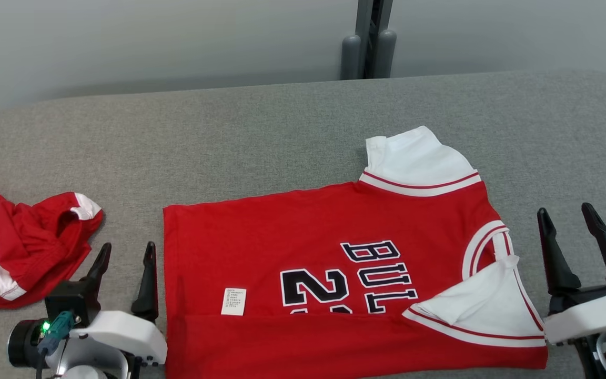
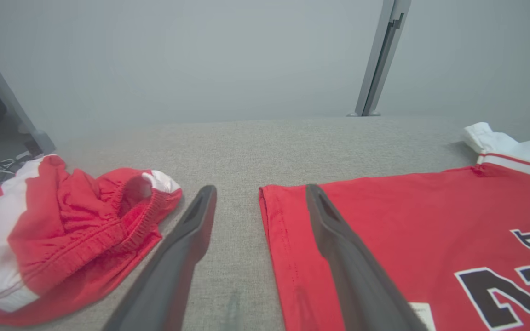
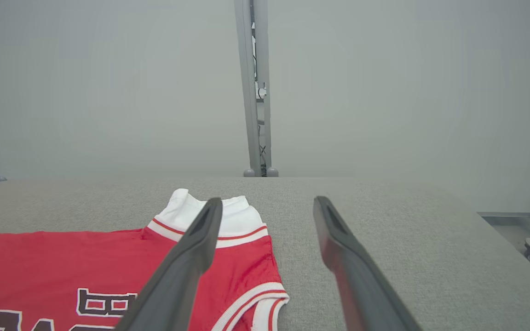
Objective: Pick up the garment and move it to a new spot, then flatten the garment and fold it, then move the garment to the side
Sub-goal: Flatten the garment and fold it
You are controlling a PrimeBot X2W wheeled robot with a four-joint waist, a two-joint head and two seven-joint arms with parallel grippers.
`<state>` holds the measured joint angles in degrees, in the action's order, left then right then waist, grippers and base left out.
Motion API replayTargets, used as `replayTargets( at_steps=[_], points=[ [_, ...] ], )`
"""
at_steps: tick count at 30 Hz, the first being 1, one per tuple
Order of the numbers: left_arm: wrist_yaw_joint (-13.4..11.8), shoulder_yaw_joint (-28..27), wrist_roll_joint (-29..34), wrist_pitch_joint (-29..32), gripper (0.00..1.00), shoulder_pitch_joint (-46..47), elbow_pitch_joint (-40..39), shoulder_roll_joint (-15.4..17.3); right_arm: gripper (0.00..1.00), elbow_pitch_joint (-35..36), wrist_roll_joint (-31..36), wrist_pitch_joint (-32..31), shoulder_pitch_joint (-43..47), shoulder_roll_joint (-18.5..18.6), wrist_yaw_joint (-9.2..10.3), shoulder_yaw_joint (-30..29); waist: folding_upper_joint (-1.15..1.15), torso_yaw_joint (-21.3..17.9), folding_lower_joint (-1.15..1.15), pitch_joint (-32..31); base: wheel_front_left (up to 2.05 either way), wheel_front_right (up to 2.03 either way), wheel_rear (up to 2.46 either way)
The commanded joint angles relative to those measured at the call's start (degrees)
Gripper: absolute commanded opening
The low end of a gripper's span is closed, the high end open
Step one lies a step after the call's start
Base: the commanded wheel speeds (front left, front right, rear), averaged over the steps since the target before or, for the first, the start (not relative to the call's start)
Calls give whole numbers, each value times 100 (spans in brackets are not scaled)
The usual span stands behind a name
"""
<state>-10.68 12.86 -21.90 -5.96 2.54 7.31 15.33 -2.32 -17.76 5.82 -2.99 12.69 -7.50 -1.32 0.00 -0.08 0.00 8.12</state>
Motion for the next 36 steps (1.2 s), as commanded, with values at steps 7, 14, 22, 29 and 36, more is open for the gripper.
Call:
replayTargets(
  at_steps=[7, 14, 22, 29, 36],
  points=[
    [-16, 191, 216, 5, 100, 922, 1050, -35, 100, -497, 384, 439, -436, -323, 2, 427, 0, -163, 0, 205, 0, 0, 0],
    [59, 423, 562, 427, 100, 1806, 2112, 212, 100, -745, 440, 512, -641, -490, 1, 598, 0, -432, 0, 489, 0, 0, 0],
    [366, 737, 817, 719, 100, 2574, 2961, 478, 100, -956, 405, 618, -737, -604, 2, 633, 0, -642, 0, 727, 0, 0, 0],
    [465, 939, 973, 742, 100, 2877, 3428, 505, 100, -1115, 431, 596, -809, -641, 2, 634, 0, -686, 0, 789, 0, 0, 0],
    [672, 1181, 1055, 772, 100, 3063, 3762, 430, 100, -1230, 446, 635, -835, -671, 2, 607, 0, -703, 0, 819, 0, 0, 0]
  ],
)
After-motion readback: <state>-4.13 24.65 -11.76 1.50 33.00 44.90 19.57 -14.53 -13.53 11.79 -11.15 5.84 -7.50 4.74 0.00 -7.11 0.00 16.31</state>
